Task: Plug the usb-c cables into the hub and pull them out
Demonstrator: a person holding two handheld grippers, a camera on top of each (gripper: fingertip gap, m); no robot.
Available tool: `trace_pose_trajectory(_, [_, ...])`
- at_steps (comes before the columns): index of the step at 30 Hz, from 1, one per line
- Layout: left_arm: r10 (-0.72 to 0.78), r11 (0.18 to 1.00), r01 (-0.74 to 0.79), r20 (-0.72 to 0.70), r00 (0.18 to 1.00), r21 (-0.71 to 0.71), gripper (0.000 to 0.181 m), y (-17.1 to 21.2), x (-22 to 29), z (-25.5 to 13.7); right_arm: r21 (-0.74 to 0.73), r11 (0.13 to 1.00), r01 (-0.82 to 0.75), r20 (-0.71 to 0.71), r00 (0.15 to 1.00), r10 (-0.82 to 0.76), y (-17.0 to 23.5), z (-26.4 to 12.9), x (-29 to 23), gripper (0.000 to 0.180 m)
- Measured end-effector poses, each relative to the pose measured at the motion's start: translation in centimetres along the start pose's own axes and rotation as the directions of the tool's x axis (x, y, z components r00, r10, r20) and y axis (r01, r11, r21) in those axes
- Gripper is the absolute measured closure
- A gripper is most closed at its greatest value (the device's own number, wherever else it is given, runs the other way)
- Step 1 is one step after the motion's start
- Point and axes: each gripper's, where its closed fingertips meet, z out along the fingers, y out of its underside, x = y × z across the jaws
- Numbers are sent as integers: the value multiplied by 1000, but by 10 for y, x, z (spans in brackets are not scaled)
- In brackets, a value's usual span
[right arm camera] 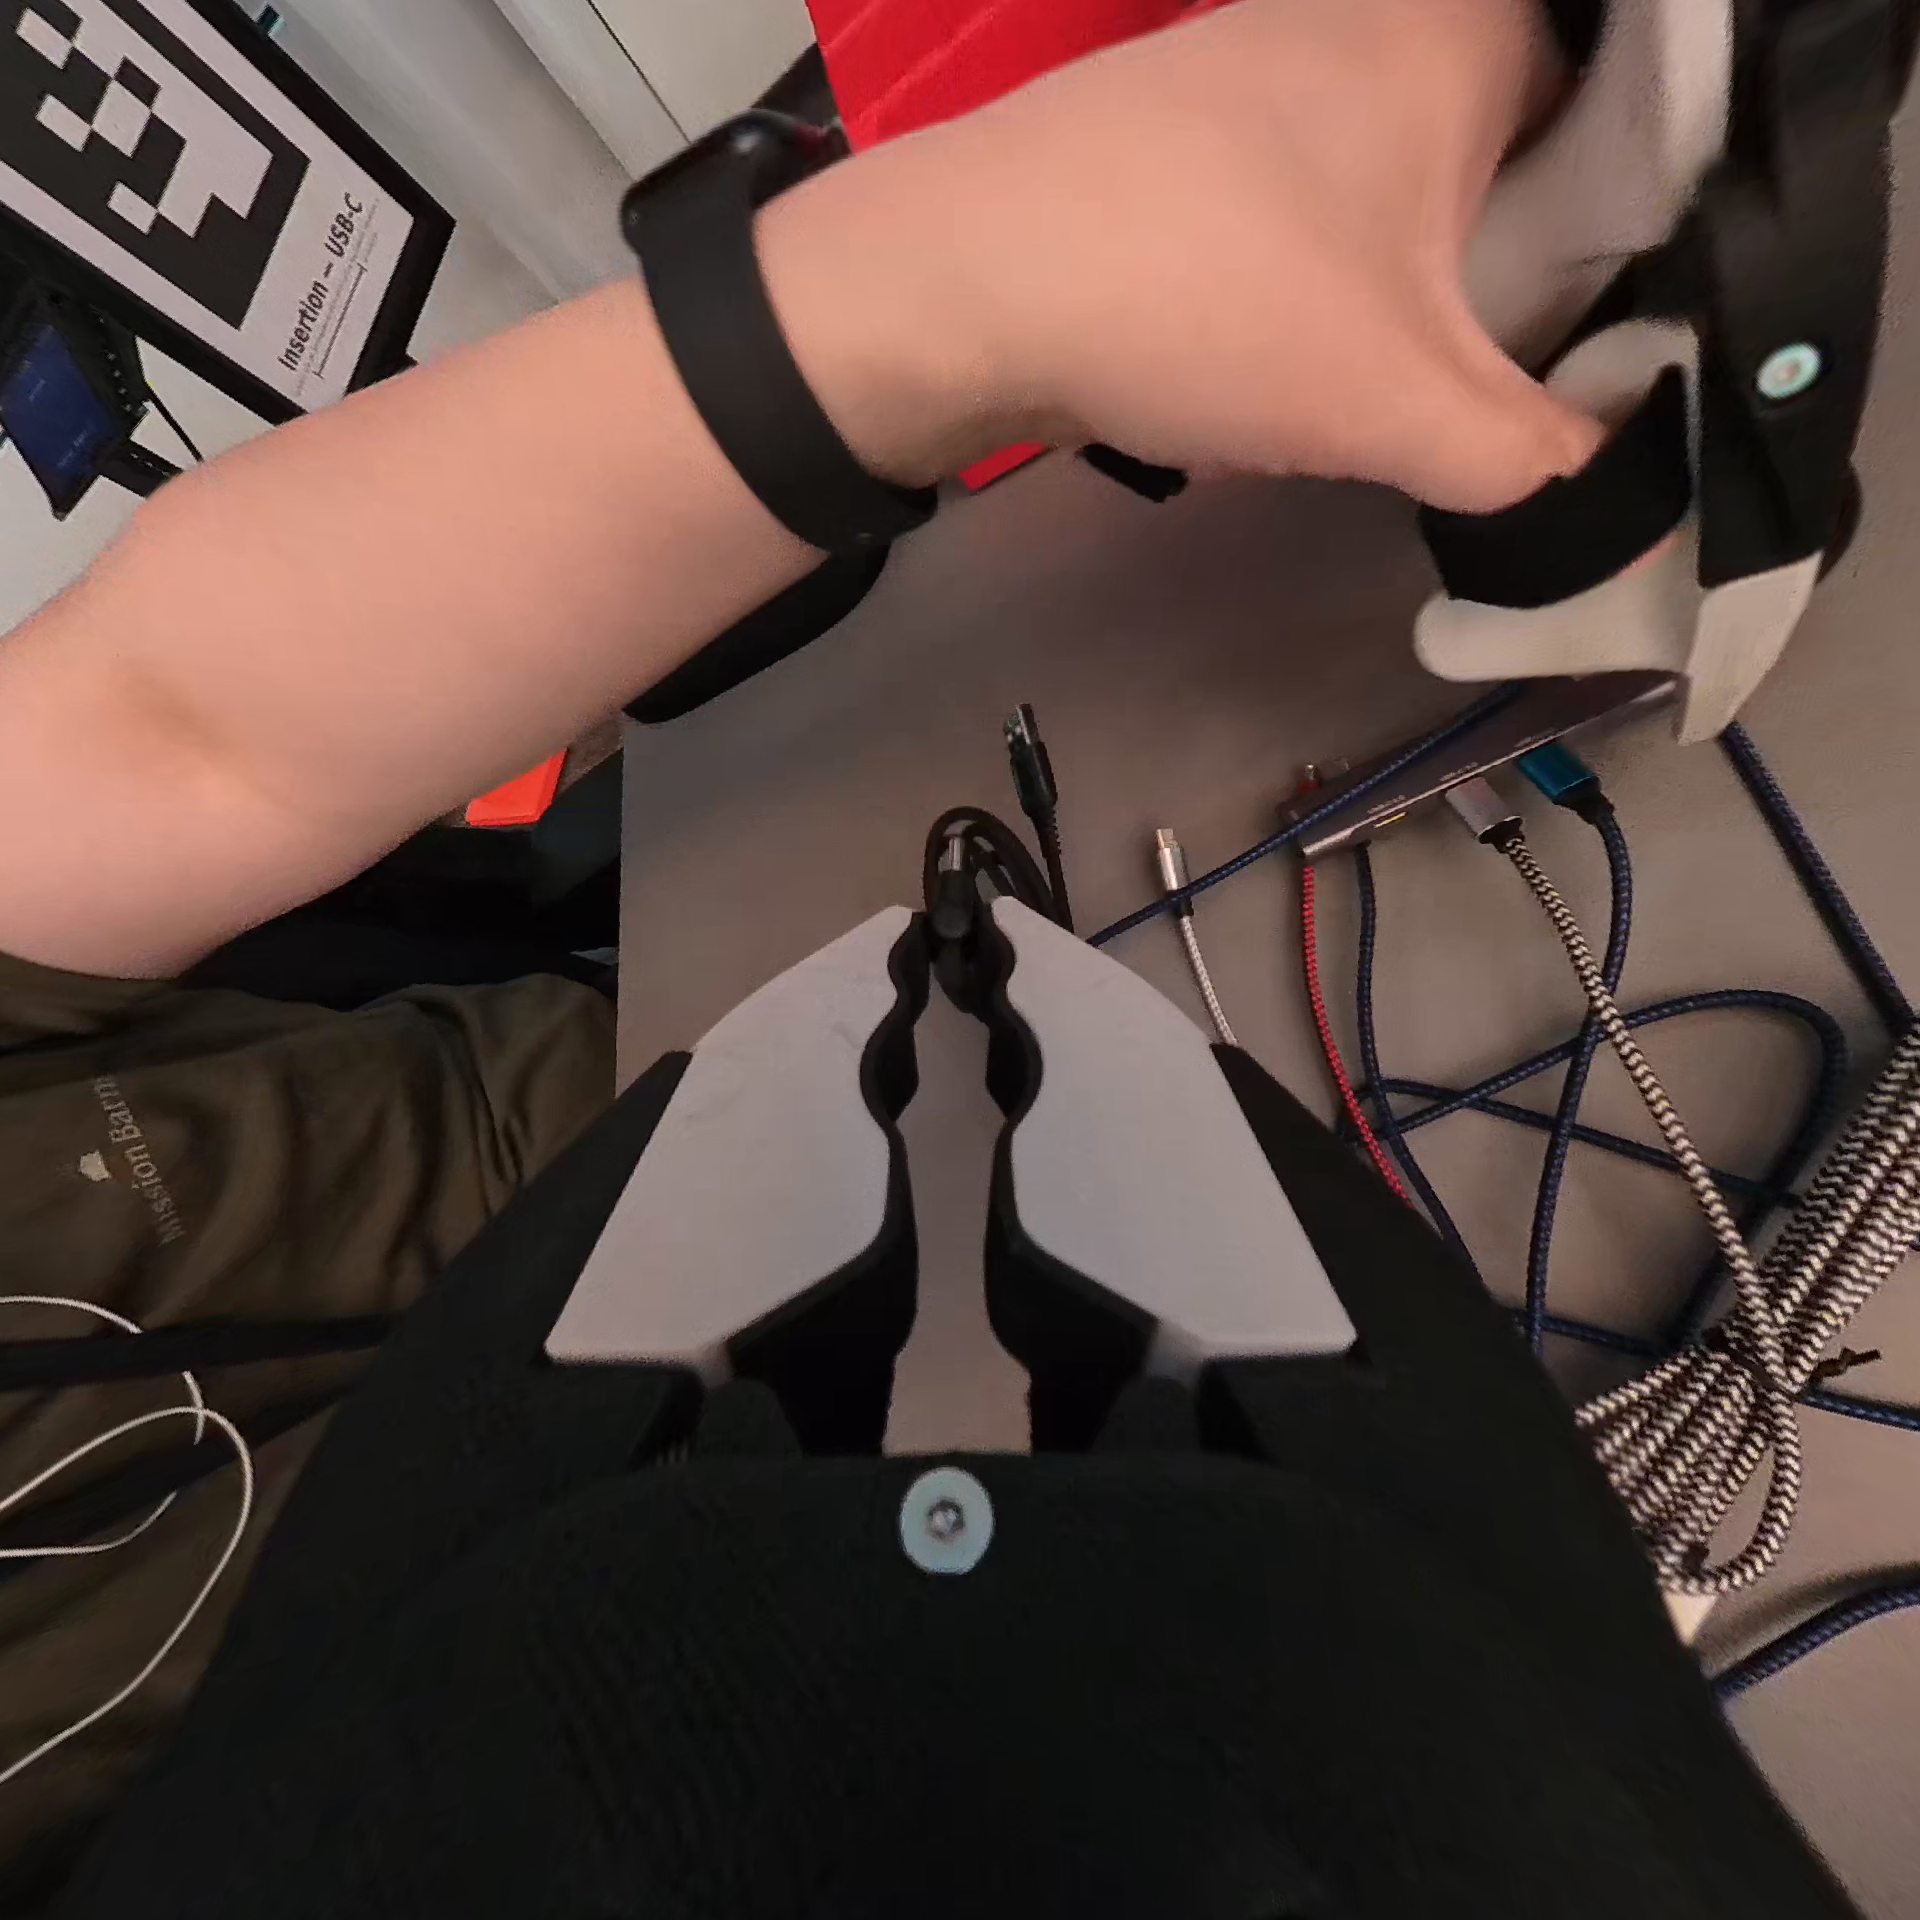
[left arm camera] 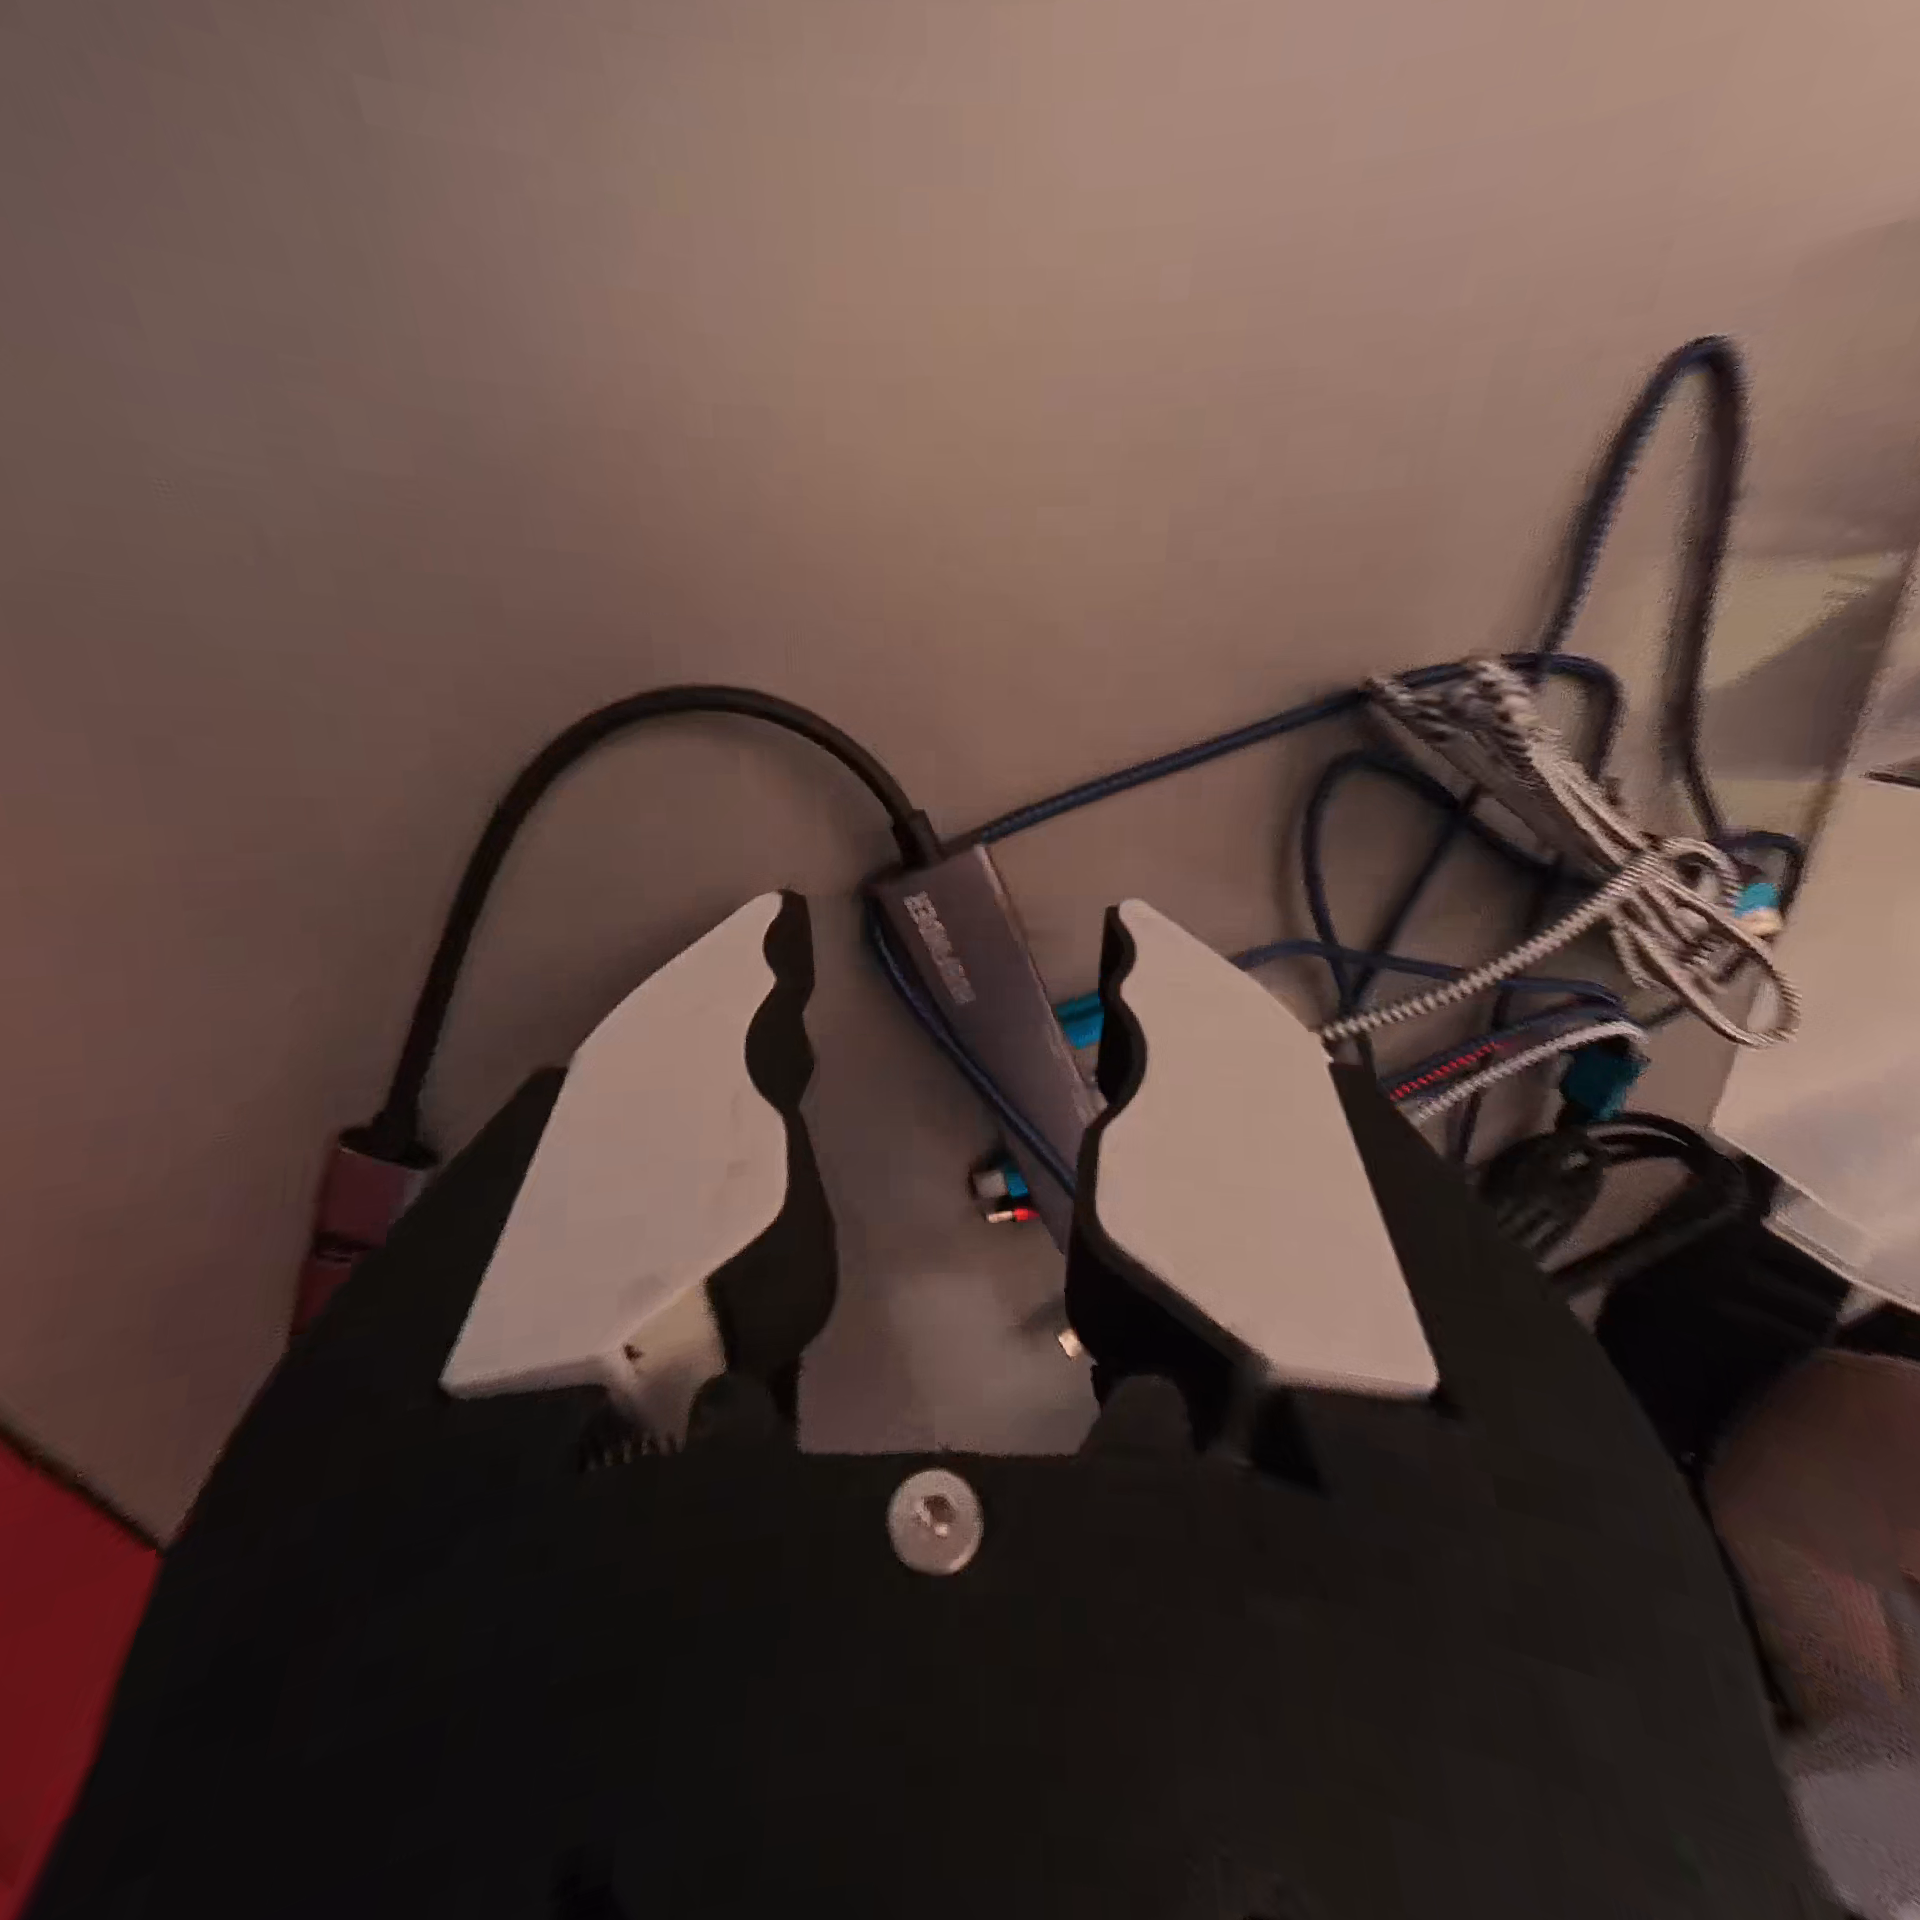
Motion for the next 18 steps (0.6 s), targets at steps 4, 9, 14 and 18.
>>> trace_pose_trajectory(4, [-12, 998, 17, 85, 996, -55, 132, -3, -9, 6, 0, 1000, 8, -2, 1000, -8, 0, -3, 1, 171])
trace_pose_trajectory(9, [-28, 993, 38, 81, 996, -115, 139, 1, -4, 7, -16, 1000, 15, -2, 1000, -15, 1, -1, 1, 171])
trace_pose_trajectory(14, [-55, 989, 68, 101, 993, -129, 136, 0, -2, 8, -30, 999, 24, -11, 1000, -24, 3, 1, 1, 171])
trace_pose_trajectory(18, [7, 989, 20, 183, 983, -147, 137, 2, -3, 10, -37, 999, 26, -18, 999, -27, 4, 1, 2, 171])
